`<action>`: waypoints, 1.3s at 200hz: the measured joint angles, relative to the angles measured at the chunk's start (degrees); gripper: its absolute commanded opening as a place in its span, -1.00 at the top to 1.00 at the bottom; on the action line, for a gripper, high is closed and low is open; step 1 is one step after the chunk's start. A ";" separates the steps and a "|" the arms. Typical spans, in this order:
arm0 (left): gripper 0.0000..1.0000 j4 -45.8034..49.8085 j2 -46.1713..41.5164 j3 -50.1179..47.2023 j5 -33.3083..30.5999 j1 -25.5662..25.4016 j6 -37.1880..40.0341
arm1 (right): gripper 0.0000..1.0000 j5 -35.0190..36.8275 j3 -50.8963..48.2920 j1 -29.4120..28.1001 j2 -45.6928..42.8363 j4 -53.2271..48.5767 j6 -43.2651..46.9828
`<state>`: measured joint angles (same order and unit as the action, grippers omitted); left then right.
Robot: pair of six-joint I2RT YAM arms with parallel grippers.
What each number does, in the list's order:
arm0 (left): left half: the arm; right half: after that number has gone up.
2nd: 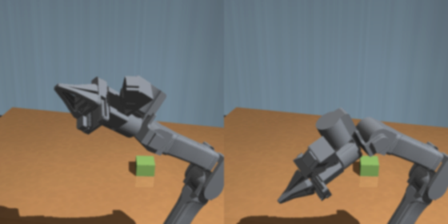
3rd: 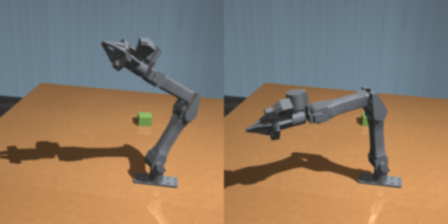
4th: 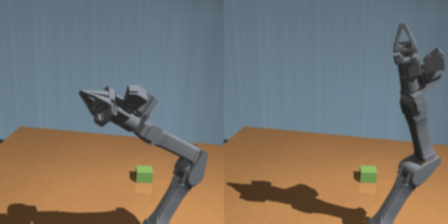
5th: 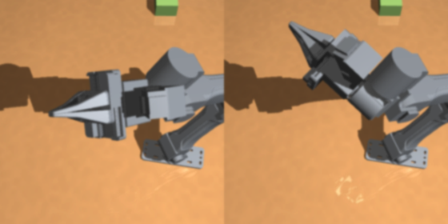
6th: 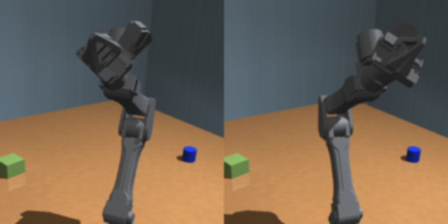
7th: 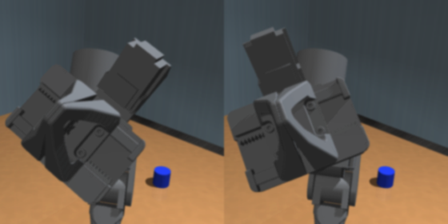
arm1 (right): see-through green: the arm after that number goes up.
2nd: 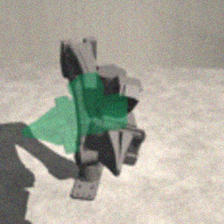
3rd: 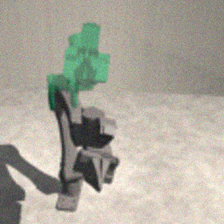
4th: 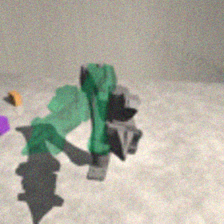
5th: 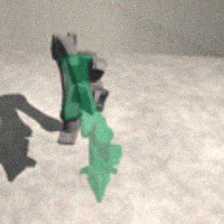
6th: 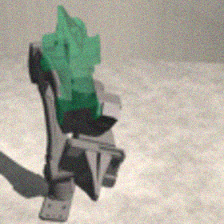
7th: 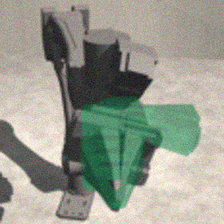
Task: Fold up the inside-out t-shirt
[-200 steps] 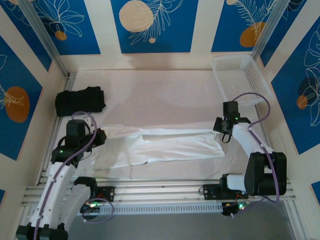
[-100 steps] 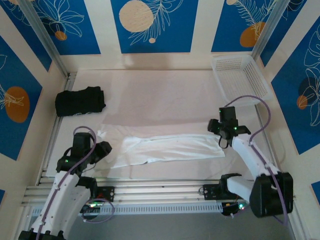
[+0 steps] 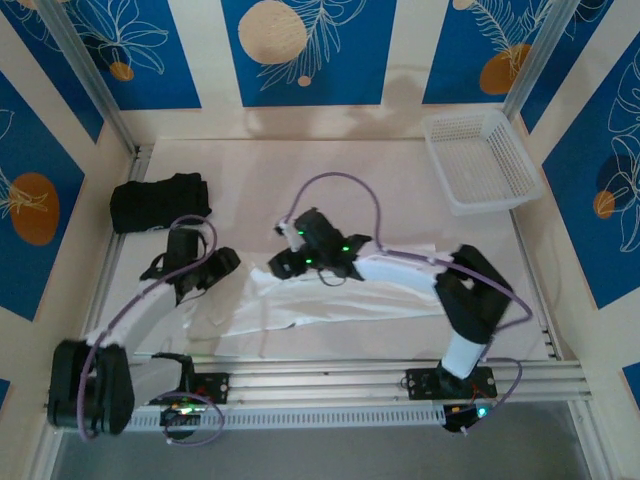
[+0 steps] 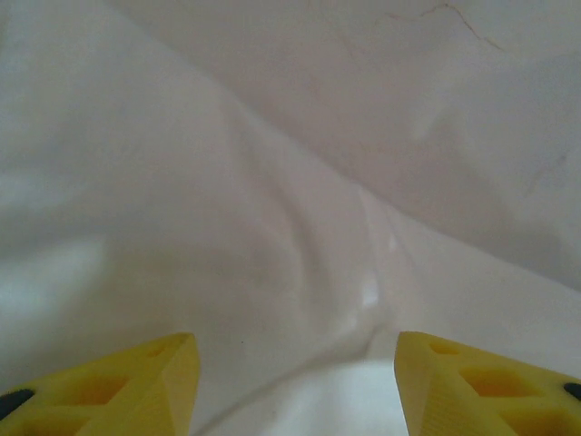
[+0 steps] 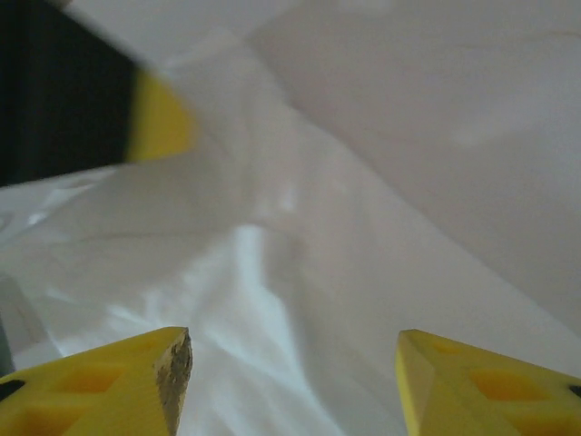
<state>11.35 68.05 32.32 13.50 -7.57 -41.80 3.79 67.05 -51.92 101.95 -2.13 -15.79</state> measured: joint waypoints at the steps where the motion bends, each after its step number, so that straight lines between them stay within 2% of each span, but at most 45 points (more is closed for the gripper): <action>1: -0.17 -0.17 0.26 0.07 0.02 0.02 -0.02 | -0.24 -0.17 0.31 -0.09 0.31 0.00 -0.02; 23: -0.16 -5.27 7.87 2.16 0.61 0.92 -0.17 | -0.22 -1.81 7.85 -1.75 9.33 0.81 0.00; 35: -0.16 -7.26 10.23 2.47 0.94 1.79 -0.22 | -0.14 -2.47 10.36 -1.99 13.16 0.87 0.00; 57: -0.16 -9.44 11.96 2.47 1.31 3.45 -0.33 | 0.32 -3.10 11.72 -2.03 17.29 -0.07 -0.31; 92: -0.17 -11.54 11.96 2.16 1.31 5.09 -0.11 | 0.68 -4.07 11.67 -2.03 17.94 -1.66 0.00; 126: -0.18 -11.78 11.98 1.46 1.01 5.53 0.39 | 0.81 -4.74 8.00 -2.23 14.91 -1.25 -0.07; 206: -0.18 -12.26 15.41 1.77 -0.50 5.70 1.88 | 0.84 -7.50 0.00 -5.49 7.76 0.52 -0.24; 227: -0.18 -12.28 16.06 2.36 -0.50 5.70 1.88 | 0.76 -8.63 -4.02 -6.60 5.84 1.62 -0.28; 260: -0.21 -11.78 16.57 3.82 -0.74 5.70 2.14 | 0.50 -11.34 -10.60 -8.92 3.04 2.73 -0.76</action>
<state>-0.43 84.62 36.14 12.75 -1.87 -39.66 -7.55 56.45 -60.84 104.99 0.60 -16.56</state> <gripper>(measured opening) 0.599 0.203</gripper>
